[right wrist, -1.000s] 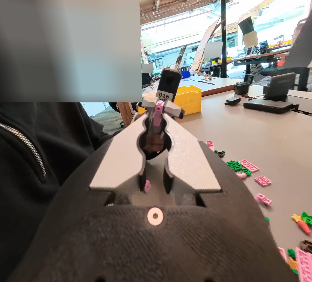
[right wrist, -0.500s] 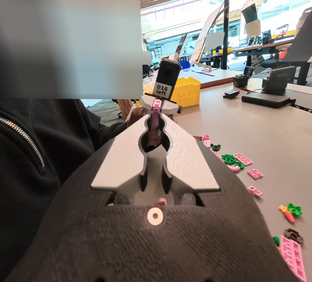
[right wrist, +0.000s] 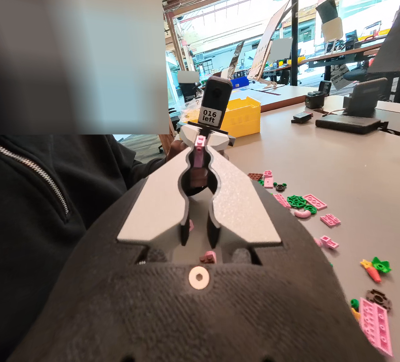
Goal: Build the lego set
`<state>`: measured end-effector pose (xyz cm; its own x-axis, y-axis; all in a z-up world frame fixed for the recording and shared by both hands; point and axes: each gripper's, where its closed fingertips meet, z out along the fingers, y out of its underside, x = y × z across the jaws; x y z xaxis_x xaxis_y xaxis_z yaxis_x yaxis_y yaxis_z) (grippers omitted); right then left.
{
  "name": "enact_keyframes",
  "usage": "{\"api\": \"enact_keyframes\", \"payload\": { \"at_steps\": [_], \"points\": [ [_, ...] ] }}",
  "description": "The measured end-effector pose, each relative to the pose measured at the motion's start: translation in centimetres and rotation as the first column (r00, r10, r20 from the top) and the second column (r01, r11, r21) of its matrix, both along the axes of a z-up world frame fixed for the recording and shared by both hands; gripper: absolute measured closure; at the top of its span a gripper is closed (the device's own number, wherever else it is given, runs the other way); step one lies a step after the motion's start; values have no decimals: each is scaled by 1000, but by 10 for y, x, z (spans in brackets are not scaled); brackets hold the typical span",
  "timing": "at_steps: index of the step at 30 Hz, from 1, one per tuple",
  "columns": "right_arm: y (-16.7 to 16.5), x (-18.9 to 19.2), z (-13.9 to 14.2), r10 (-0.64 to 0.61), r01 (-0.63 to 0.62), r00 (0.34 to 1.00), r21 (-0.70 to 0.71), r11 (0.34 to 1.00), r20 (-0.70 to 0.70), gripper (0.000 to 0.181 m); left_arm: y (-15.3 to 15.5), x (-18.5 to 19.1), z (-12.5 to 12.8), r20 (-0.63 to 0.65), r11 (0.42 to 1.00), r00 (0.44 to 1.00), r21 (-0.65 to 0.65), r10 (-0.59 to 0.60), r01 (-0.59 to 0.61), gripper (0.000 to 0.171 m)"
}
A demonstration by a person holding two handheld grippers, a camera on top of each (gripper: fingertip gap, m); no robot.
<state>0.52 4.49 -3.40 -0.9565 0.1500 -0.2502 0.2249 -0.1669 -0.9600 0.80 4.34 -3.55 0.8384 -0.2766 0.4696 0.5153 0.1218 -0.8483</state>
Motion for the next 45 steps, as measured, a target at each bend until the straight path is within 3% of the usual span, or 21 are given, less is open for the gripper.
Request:
{"api": "enact_keyframes", "payload": {
  "at_steps": [10, 23, 45],
  "points": [
    [-2, 2, -5, 27, -28, 999, 40, 999, 27, 176, 1, 1, -1, -5, 1000, 1000, -8, -3, 3, 166],
    [-3, -2, -13, 30, -38, 987, 52, 998, 158, 176, 2, -1, -10, -162, 985, 982, -130, 95, -117, 165],
    [1, 11, -17, 109, -122, 987, 113, 986, 117, 176, 7, 12, -16, -148, 988, 989, -156, -9, -14, 166]
  ]
}}
